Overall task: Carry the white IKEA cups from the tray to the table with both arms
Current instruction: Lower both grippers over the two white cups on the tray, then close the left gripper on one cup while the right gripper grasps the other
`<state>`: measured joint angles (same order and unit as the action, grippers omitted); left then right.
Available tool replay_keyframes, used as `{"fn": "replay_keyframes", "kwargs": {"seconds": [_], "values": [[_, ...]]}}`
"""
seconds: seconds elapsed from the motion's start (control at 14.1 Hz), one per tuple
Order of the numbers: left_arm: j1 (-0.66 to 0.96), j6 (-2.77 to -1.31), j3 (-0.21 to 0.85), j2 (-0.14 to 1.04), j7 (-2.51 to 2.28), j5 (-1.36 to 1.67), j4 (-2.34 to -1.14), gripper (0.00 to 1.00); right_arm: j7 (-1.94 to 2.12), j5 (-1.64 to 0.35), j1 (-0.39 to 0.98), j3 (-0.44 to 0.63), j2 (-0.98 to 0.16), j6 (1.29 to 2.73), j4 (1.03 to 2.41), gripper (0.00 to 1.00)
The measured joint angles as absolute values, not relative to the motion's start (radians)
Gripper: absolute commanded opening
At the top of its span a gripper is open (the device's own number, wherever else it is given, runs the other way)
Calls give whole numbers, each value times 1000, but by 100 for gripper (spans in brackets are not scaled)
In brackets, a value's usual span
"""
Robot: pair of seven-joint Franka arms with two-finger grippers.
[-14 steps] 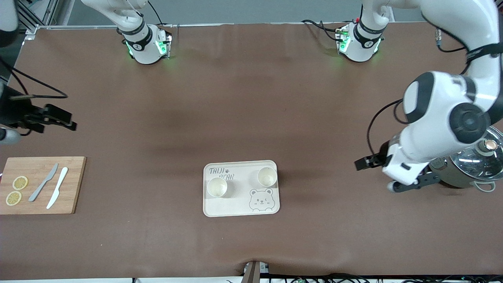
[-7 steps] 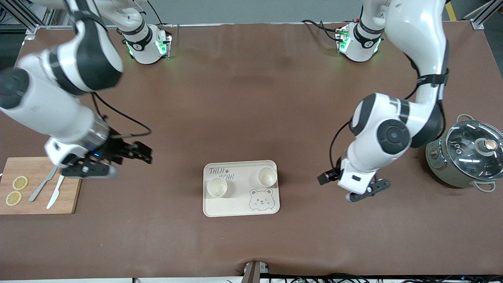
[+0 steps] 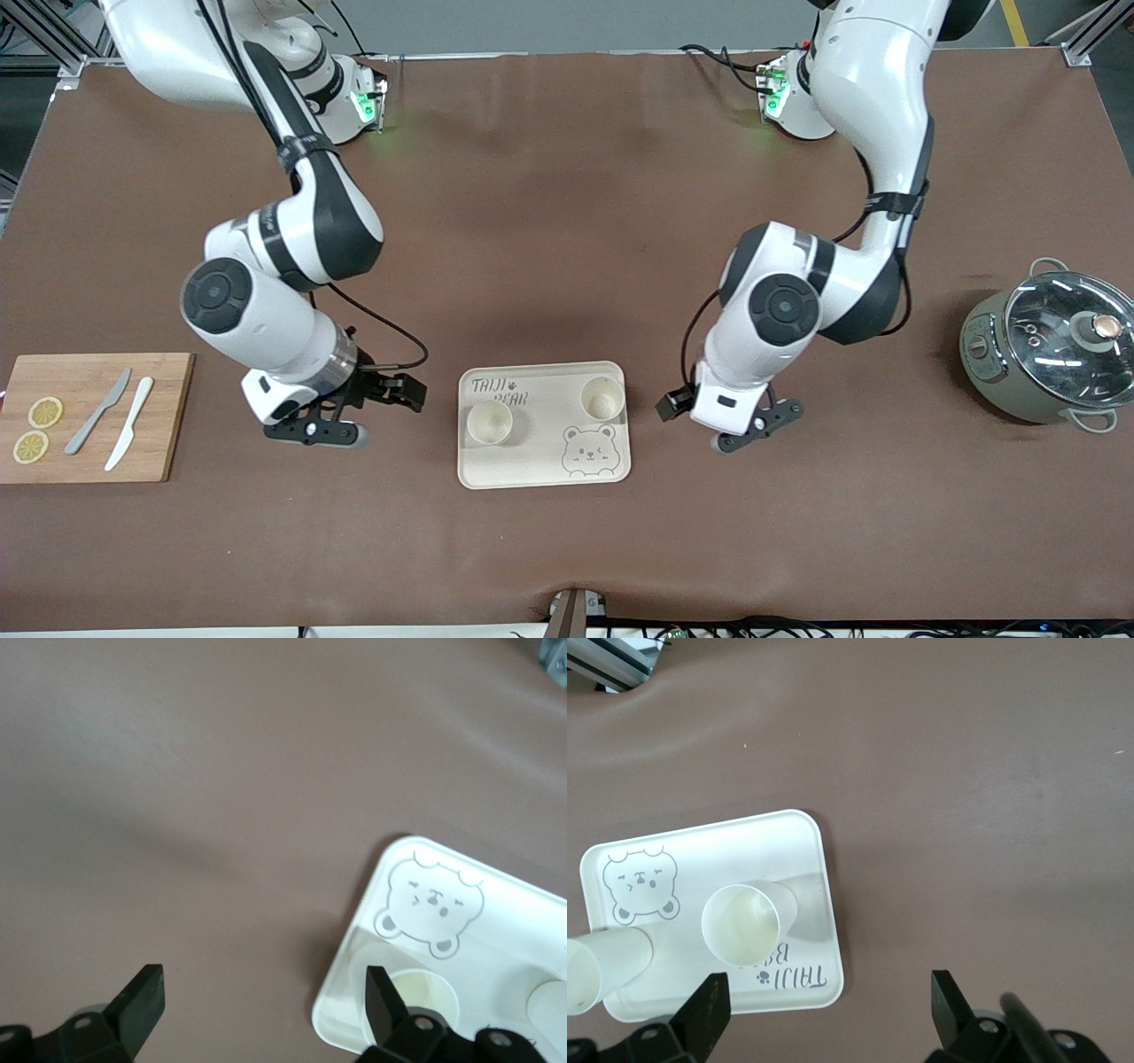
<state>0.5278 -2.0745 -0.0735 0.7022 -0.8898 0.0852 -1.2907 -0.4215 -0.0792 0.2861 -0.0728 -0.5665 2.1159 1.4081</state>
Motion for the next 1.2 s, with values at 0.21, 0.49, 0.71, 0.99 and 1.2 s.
{"fn": "replay_keyframes", "kwargs": {"seconds": [0.21,0.49,0.71,0.99,1.2], "values": [[649,-2101,-155,758,-958,85,-1282,100,-424,-41,292,-72,-601,2138,1407,100],[734,-2135,-198,834,-1037,85,-1240,100,-427,-12,312,-72,-649,2186,1407,100],[749,-2158,-198,854,-1061,85,-1230,100,-430,-12,326,-72,-674,2230,1407,100],[771,-2183,-198,875,-1089,85,-1230,100,-430,-12,336,-72,-710,2285,1406,100],[774,-2210,-199,900,-1094,85,-1229,100,-444,-12,339,-72,-734,2321,1406,100]]}}
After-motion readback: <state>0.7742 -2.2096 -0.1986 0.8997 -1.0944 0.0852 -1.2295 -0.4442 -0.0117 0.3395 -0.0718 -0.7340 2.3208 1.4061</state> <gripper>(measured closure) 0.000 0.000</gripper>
